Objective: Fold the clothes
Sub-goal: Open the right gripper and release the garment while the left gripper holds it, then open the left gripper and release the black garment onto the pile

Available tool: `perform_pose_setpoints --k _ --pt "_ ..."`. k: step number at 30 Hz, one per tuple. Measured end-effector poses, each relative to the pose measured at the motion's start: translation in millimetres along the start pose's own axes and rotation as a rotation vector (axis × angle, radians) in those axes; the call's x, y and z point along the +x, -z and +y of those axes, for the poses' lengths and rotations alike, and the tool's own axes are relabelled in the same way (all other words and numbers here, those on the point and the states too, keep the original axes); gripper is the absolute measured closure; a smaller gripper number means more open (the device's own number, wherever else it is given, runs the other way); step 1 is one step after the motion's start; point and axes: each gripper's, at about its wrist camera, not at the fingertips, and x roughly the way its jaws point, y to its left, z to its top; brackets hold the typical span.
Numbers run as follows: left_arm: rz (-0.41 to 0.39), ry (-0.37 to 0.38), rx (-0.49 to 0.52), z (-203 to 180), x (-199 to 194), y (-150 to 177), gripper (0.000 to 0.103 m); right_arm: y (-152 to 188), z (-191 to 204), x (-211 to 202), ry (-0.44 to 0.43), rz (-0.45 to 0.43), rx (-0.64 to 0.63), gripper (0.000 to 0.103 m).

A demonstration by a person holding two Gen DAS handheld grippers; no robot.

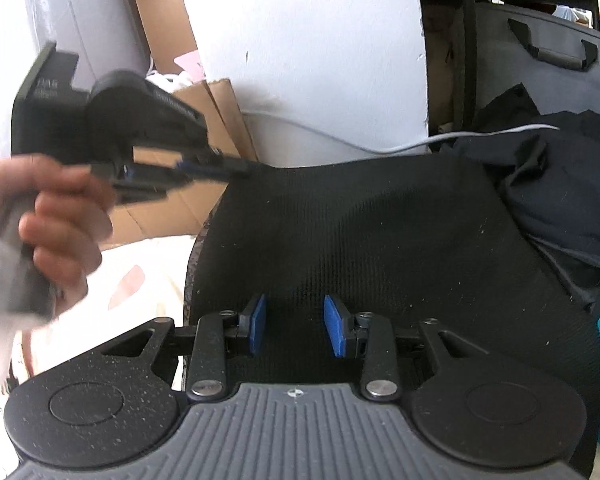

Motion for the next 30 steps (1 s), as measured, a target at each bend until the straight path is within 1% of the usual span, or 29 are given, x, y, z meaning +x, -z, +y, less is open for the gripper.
perform_pose_setpoints --k 3,4,6,9,12,15,19,21,23,25,27,30 --pt "-0.011 -0.026 0.025 1 -6 -5 0.099 2 4 6 0.01 0.01 0.002 0.069" --pt "-0.007 -0.023 0.037 0 -8 -4 0.099 2 5 9 0.012 0.011 0.004 0.068" --pt "0.012 -0.003 0.076 -6 -13 0 0.097 4 8 12 0.02 0.008 -0.001 0.067" --pt "0.041 0.033 0.136 -16 -21 9 0.096 6 12 16 0.03 -0.001 -0.011 0.067" --pt "0.068 0.083 0.185 -26 -33 26 0.096 6 10 15 0.03 -0.005 -0.012 0.066" --pt "0.083 0.136 0.205 -35 -41 44 0.095 4 6 14 0.017 -0.007 0.0 0.064" --pt "0.116 0.158 0.249 -43 -36 64 0.095 6 3 8 0.003 -0.028 0.021 0.063" --pt "0.133 0.15 0.28 -47 -33 72 0.095 7 3 4 -0.001 -0.035 0.026 0.063" --pt "0.134 0.121 0.319 -50 -28 77 0.096 7 2 1 -0.001 -0.038 0.029 0.061" --pt "0.136 0.098 0.317 -48 -23 79 0.096 6 2 -1 0.0 -0.041 0.033 0.061" --pt "0.134 0.074 0.314 -46 -17 81 0.099 5 -2 -3 0.005 -0.051 0.033 0.059" --pt "0.126 0.056 0.322 -43 -12 83 0.101 6 -15 -10 0.04 -0.07 0.041 0.059"
